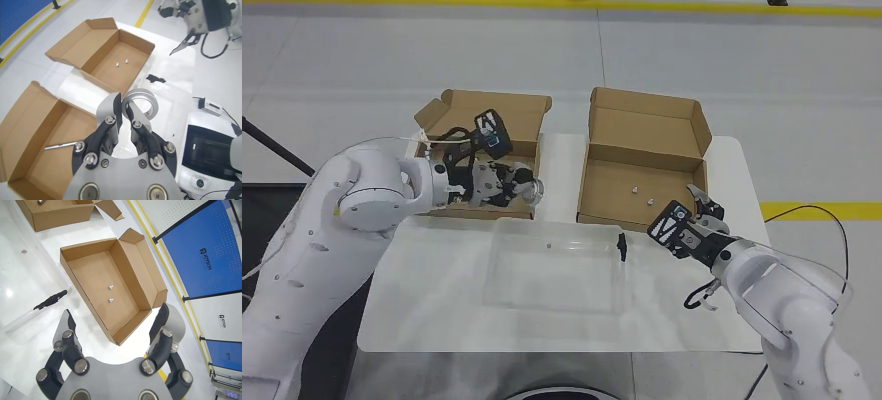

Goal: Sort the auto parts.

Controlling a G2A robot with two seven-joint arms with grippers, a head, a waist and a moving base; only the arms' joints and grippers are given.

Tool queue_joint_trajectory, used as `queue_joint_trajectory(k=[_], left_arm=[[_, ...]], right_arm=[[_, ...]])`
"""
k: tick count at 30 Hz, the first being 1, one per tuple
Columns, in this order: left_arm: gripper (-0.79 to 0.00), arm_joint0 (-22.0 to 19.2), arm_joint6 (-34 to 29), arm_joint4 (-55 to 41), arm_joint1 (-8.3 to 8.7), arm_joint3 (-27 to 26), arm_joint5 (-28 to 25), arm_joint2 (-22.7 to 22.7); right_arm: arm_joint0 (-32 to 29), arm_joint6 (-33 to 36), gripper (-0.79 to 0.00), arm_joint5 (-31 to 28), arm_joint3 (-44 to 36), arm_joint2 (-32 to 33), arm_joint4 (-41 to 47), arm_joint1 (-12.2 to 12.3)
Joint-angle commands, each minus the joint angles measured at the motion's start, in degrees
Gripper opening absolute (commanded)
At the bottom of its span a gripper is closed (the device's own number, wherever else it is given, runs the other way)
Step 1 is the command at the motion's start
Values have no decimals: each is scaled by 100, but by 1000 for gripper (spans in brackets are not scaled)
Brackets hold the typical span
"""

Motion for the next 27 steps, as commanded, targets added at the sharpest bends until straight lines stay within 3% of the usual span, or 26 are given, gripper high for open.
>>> queue_joint_trajectory(k=[1,7,12,23,27], left_arm=[[-785,90,-9,211,42,184,174,-182],[-785,302,-148,1190,141,854,913,-534],[-785,384,-94,1615,128,1516,1466,-480],[-785,436,-47,1666,114,1572,1549,-415],[-785,266,-256,2154,-16,2053,2486,36]], right_arm=[[0,0,0,0,0,0,0,0],[0,0,0,0,0,0,0,0],[0,0,0,0,0,0,0,0],[0,0,0,0,0,0,0,0],[0,0,0,0,0,0,0,0]])
